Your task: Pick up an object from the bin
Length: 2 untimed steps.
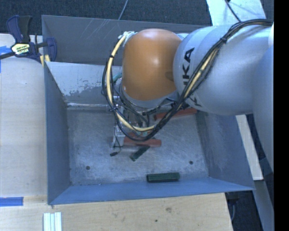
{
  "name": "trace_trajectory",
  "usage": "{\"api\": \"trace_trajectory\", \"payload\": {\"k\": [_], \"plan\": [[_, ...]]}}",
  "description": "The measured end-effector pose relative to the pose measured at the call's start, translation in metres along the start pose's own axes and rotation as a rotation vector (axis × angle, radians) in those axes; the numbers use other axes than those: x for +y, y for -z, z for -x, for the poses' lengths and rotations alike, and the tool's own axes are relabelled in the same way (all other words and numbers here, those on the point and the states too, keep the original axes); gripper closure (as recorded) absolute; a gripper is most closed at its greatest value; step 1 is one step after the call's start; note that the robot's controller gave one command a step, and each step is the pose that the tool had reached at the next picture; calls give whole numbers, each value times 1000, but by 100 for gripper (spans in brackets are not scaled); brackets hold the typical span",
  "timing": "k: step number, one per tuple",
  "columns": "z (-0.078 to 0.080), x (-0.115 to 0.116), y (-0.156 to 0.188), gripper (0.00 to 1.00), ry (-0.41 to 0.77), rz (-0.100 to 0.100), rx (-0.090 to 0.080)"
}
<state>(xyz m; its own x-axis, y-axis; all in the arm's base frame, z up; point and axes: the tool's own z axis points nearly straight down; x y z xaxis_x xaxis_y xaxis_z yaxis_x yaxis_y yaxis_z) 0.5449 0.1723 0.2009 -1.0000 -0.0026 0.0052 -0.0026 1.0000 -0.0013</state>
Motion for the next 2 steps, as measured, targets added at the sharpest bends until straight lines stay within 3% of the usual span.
{"api": "trace_trajectory", "payload": {"k": [1,2], "plan": [[2,-1,5,0,-3,2,-8],[6,-59,-63,0,75,2,-12]]}}
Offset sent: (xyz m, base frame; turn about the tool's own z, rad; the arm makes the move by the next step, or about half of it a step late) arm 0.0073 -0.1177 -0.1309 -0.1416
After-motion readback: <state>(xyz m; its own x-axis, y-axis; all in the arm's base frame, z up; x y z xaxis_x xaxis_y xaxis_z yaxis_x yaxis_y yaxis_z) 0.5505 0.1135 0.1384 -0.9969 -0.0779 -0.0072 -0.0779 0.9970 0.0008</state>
